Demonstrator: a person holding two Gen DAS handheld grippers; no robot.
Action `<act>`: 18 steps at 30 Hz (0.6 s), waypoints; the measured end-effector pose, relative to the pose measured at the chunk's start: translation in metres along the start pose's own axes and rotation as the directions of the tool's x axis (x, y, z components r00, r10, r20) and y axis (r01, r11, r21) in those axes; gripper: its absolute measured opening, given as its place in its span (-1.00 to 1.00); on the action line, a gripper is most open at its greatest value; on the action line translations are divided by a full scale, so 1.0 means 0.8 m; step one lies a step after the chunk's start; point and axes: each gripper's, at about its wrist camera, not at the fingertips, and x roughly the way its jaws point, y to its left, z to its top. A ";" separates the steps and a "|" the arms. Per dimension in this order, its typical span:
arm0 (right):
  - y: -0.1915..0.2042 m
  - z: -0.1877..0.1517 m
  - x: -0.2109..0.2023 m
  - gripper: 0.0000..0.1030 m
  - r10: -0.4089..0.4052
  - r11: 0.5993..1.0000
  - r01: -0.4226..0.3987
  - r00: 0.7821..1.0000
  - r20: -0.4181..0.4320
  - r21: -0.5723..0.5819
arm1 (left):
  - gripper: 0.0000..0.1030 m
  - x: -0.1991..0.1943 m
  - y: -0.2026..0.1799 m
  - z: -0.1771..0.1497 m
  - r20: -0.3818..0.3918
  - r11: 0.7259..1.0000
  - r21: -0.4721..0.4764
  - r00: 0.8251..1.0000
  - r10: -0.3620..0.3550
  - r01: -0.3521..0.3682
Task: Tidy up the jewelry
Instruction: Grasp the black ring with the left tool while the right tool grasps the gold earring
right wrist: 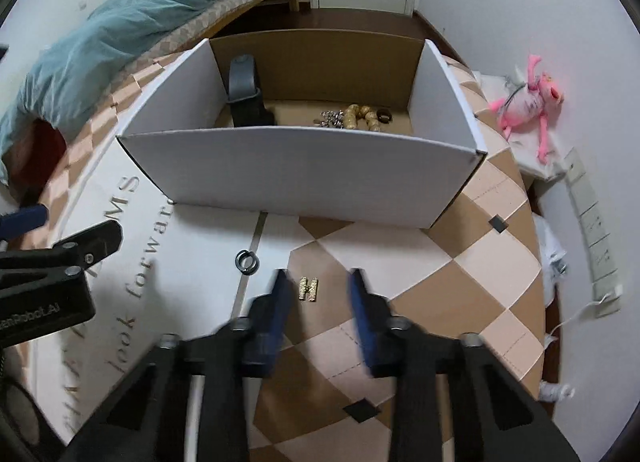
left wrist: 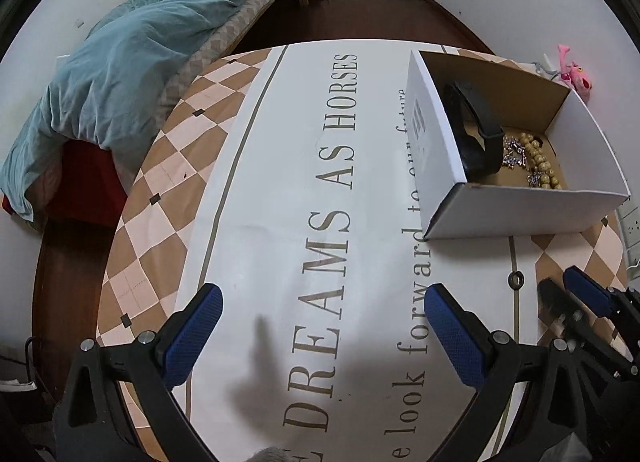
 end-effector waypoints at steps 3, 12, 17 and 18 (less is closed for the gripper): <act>-0.002 0.003 0.000 -0.84 0.020 1.000 -0.020 1.000 0.000 0.000 | 1.00 -0.002 -0.007 -0.001 0.007 1.000 0.018 1.000 -0.007 0.007; -0.077 -0.008 -0.029 -0.84 0.089 0.979 -0.092 0.996 0.020 0.181 | 0.99 -0.002 -0.063 -0.005 -0.003 0.991 0.072 0.994 -0.111 0.111; -0.097 -0.014 -0.035 -0.84 0.077 0.973 -0.081 0.997 0.027 0.215 | 0.65 0.006 -0.095 -0.007 -0.024 0.981 0.085 0.985 -0.173 0.174; -0.100 -0.015 -0.036 -0.84 0.074 0.972 -0.078 0.997 0.028 0.219 | 0.45 0.007 -0.100 -0.007 -0.027 0.979 0.093 0.983 -0.179 0.181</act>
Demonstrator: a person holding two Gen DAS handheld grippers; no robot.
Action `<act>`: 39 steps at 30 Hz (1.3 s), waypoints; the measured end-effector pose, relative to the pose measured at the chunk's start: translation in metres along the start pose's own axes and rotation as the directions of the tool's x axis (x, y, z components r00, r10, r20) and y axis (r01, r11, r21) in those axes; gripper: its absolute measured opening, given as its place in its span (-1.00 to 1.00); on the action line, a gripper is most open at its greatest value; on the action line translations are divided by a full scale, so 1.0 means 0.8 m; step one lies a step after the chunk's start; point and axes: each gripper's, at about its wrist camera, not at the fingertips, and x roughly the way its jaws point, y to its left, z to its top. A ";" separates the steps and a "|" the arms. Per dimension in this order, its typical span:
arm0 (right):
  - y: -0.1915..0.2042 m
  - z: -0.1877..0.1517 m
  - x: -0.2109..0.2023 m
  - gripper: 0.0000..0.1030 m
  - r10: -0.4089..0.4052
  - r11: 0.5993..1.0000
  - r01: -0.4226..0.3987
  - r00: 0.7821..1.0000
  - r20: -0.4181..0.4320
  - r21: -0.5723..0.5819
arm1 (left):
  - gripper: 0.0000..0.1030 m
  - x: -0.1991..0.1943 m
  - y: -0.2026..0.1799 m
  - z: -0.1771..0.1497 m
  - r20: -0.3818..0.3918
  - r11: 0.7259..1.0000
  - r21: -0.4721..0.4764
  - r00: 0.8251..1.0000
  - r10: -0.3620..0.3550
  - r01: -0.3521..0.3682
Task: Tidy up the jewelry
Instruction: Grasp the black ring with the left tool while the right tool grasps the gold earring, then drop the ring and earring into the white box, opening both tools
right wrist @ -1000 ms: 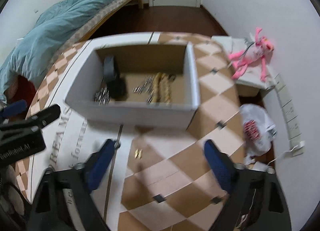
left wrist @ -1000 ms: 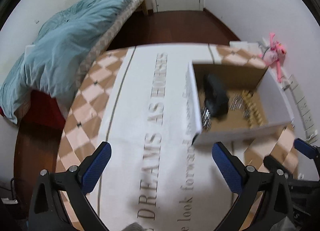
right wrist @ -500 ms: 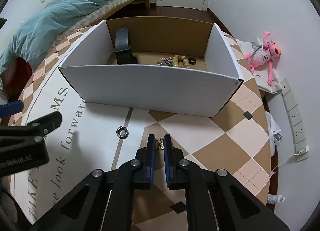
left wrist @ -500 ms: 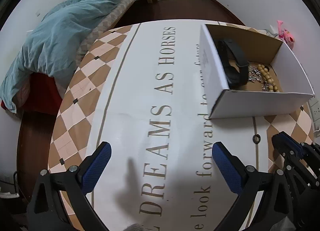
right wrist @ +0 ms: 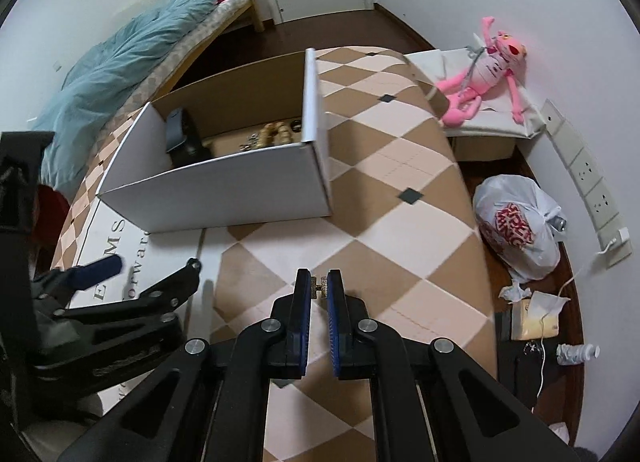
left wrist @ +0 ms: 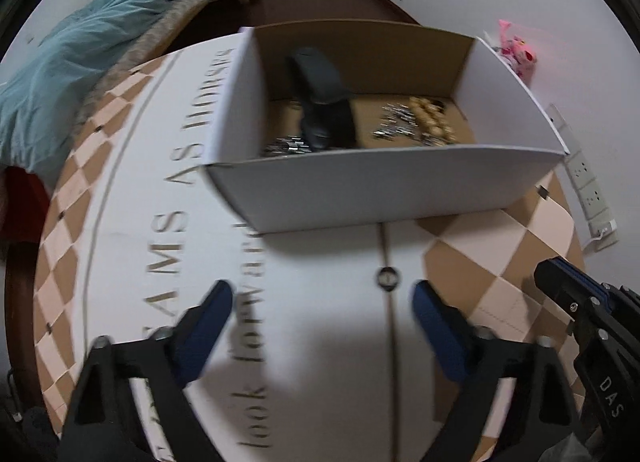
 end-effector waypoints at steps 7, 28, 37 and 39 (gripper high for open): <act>-0.012 0.003 -0.002 -0.84 -0.020 1.000 0.020 1.000 0.006 0.019 | -0.60 -0.003 -0.024 0.004 0.036 0.998 0.058 0.999 -0.029 0.026; 0.026 0.131 -0.058 -0.84 0.114 0.993 -0.112 0.991 0.069 -0.027 | -0.80 -0.088 0.034 0.118 0.066 0.975 -0.004 0.973 -0.222 0.222; 0.045 0.184 0.018 -0.83 0.053 0.992 -0.069 0.986 -0.158 -0.101 | -0.77 -0.053 0.049 0.144 -0.052 0.982 -0.055 0.982 -0.183 0.180; 0.045 0.188 0.024 -0.82 0.031 0.992 -0.051 0.984 -0.176 -0.113 | -0.64 -0.050 0.053 0.148 -0.064 0.987 -0.069 0.986 -0.151 0.147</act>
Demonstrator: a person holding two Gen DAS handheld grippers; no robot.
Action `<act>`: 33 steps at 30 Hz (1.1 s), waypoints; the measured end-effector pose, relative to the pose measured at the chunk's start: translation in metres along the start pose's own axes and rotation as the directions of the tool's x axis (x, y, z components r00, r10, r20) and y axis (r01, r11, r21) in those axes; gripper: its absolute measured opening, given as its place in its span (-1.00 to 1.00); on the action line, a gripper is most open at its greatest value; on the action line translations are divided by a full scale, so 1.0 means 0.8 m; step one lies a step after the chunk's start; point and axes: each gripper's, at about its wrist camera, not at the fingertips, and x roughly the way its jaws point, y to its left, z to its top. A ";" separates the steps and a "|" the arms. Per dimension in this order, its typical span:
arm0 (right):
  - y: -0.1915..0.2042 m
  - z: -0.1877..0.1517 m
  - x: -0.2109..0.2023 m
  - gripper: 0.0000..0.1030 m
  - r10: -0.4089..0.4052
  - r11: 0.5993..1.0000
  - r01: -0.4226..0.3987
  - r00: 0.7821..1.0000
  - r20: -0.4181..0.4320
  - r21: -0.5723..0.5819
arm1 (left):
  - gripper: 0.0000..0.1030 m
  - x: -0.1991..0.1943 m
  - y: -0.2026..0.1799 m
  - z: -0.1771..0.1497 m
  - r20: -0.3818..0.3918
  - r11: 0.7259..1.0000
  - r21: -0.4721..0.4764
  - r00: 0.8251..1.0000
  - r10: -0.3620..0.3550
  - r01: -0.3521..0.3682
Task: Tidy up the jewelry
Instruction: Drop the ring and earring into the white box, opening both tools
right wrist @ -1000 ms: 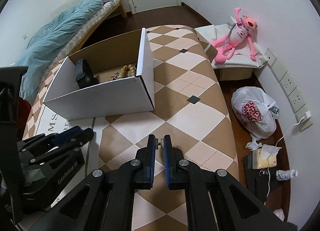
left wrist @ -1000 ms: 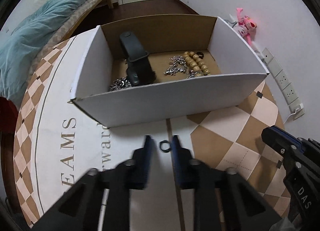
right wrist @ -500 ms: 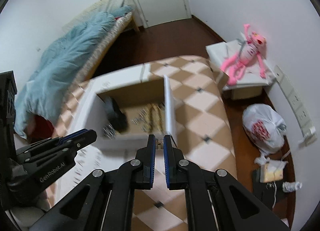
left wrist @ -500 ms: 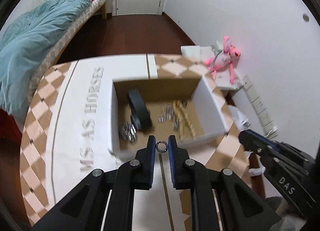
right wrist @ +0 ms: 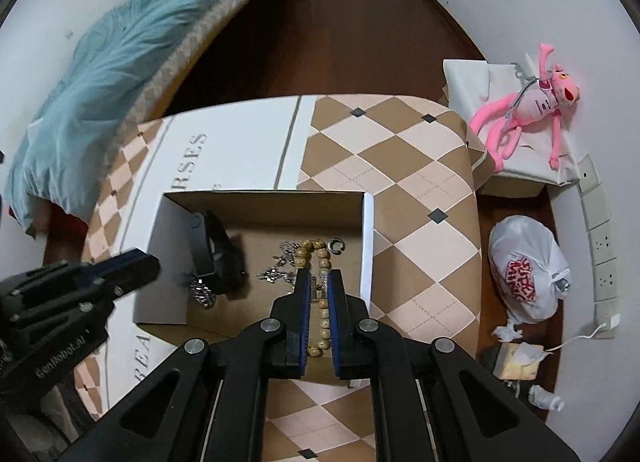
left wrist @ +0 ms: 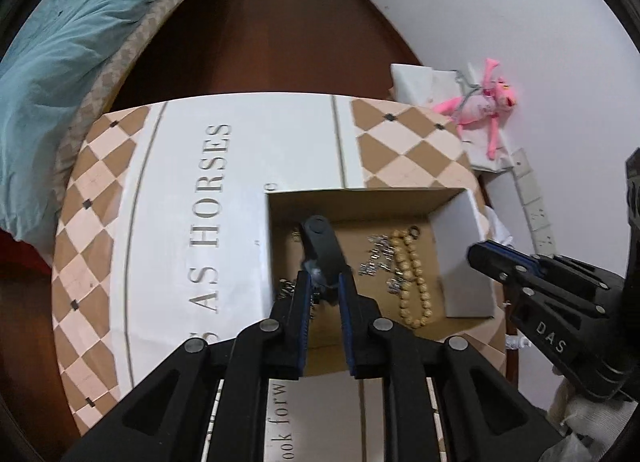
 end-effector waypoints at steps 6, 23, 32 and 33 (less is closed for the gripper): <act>-0.004 0.005 -0.001 -0.76 -0.021 1.000 0.021 1.000 -0.005 0.007 | 0.46 -0.011 0.014 0.009 0.041 0.998 -0.023 0.997 0.068 -0.067; -0.004 -0.036 -0.002 0.85 -0.160 0.987 0.160 0.987 -0.023 0.007 | 0.99 -0.008 0.022 -0.029 0.076 0.982 -0.038 0.979 0.188 -0.185; 0.004 -0.060 -0.034 0.88 -0.169 0.985 0.168 0.985 0.024 0.035 | 0.99 -0.028 0.019 -0.051 0.087 0.983 -0.055 0.980 0.179 -0.175; 0.006 -0.062 -0.041 0.88 -0.171 0.985 0.170 0.985 0.034 0.035 | 0.99 -0.036 0.017 -0.055 0.095 0.984 -0.055 0.980 0.172 -0.168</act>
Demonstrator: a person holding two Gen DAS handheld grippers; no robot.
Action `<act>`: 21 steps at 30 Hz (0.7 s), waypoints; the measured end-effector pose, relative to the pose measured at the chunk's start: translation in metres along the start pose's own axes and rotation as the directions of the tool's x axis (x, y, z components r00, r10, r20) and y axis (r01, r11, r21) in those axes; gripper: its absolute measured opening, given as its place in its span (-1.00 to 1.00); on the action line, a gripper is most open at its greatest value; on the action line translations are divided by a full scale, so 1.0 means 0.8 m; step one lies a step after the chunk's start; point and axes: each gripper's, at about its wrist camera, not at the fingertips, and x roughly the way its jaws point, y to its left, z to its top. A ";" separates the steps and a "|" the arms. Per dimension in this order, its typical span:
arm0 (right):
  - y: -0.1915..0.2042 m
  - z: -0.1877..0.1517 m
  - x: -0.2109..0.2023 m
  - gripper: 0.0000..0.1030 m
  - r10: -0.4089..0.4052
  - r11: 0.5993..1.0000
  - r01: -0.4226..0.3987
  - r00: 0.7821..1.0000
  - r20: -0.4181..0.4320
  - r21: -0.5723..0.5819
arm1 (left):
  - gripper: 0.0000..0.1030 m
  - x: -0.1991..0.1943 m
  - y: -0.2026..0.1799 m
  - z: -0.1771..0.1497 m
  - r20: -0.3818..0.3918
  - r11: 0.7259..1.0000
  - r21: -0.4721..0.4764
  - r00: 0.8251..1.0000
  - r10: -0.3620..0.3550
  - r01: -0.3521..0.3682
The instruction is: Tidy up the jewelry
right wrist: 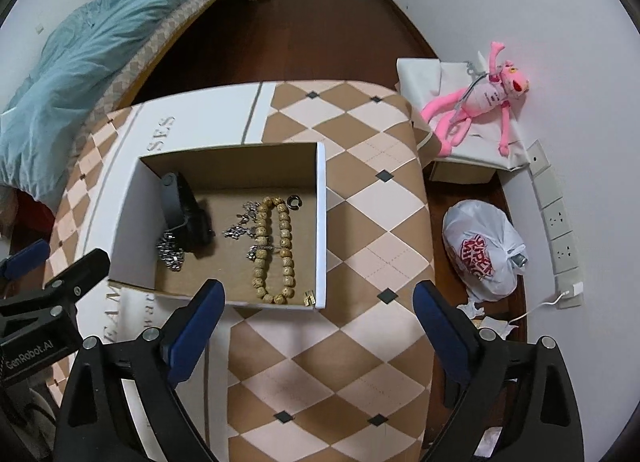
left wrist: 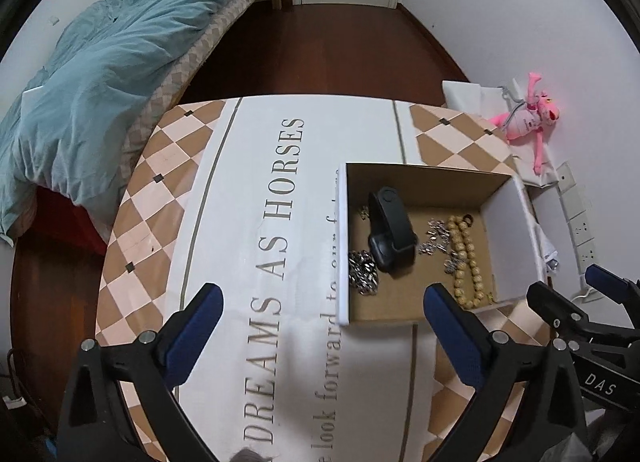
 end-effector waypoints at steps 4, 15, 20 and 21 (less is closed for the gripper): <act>-0.001 -0.013 -0.041 0.88 -0.016 1.000 0.016 0.998 0.064 0.006 | 0.99 -0.037 0.001 -0.013 0.053 1.000 -0.002 0.999 0.008 -0.008; 0.002 -0.054 -0.162 0.88 -0.016 1.000 0.011 0.975 0.220 0.024 | 0.99 -0.149 0.000 -0.050 0.194 1.000 0.018 0.981 0.008 -0.011; 0.005 -0.077 -0.223 0.88 -0.025 0.999 0.015 0.957 0.290 0.038 | 0.99 -0.197 -0.003 -0.062 0.247 0.999 0.031 0.969 -0.016 0.008; 0.006 -0.080 -0.235 0.88 -0.033 0.999 0.022 0.952 0.304 0.038 | 0.99 -0.206 -0.003 -0.064 0.259 0.999 0.032 0.966 -0.019 0.011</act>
